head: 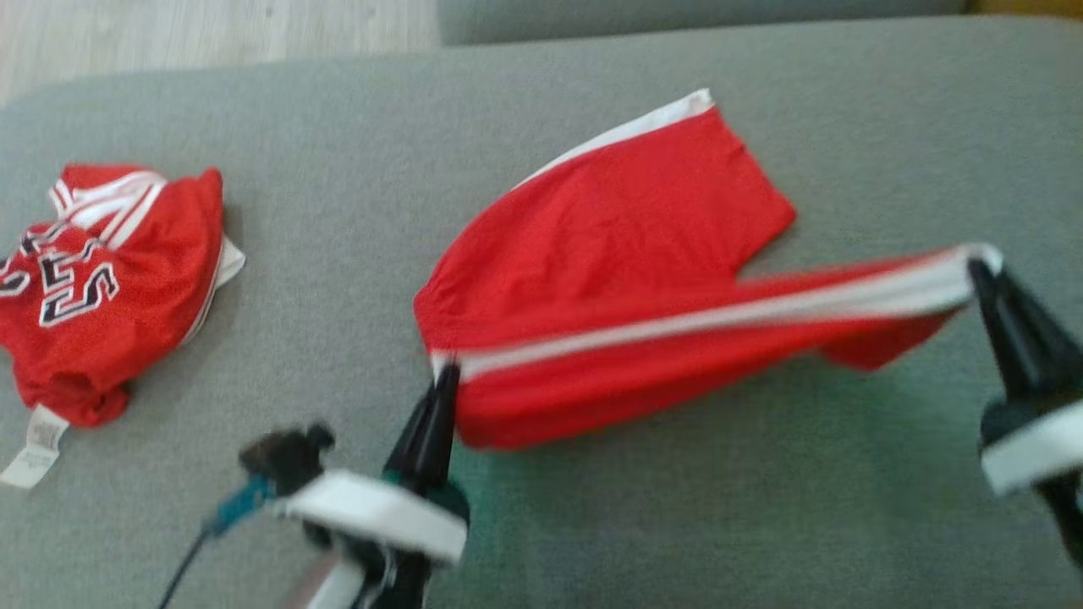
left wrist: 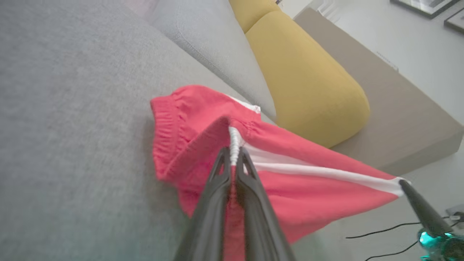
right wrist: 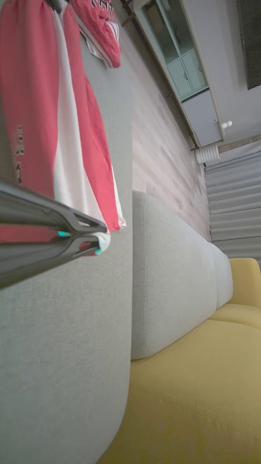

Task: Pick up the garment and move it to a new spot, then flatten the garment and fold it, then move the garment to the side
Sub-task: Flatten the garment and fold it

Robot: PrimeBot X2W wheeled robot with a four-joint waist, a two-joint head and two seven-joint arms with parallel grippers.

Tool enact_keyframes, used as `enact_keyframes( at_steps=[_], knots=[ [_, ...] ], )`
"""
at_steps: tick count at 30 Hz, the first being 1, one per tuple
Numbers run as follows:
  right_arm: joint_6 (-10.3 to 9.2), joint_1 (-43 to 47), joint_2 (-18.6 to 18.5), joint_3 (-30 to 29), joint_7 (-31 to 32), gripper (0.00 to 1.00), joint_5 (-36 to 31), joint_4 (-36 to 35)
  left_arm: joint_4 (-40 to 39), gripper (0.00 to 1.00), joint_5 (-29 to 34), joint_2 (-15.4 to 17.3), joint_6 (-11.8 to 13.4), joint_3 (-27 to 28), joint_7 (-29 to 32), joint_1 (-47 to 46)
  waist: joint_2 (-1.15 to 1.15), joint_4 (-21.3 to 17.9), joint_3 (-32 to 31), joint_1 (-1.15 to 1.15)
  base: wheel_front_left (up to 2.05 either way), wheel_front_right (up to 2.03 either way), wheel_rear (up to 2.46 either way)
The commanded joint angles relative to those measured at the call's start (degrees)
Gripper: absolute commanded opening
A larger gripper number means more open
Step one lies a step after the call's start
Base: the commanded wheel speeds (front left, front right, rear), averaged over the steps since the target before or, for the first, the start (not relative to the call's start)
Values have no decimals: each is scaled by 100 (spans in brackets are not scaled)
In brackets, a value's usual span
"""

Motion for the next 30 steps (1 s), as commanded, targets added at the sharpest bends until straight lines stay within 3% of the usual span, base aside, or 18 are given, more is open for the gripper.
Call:
enact_keyframes(
  at_steps=[1, 17, 28, 29, 30],
  knots=[
    [-6, -362, -202, 93, -88, 0, 117, 2, -164, 0, -90, -9, 36, 310, 21, -326, 0, 175, 258, -1, 0, 0, 0],
    [-6, -3649, -739, 1529, -78, 0, 721, 2337, 595, 0, -988, -444, -34, 829, 669, -2102, 0, 600, 1319, -1, 0, 0, 0],
    [-6, -5217, -724, 2784, -34, 0, 1146, 3529, 1321, 0, -886, -486, 11, 905, 612, -2769, 0, 643, 1760, -1, 0, 0, 0],
    [-6, -5308, -714, 2899, -61, 12, 1206, 3619, 1377, 0, -890, -497, 1, 901, 603, -2793, 0, 647, 1772, -1, 0, 0, 0],
    [-6, -5383, -705, 3014, -99, 34, 1293, 3684, 1426, 0, -895, -510, -13, 895, 592, -2813, 0, 653, 1780, -1, 0, 0, 0]
  ],
)
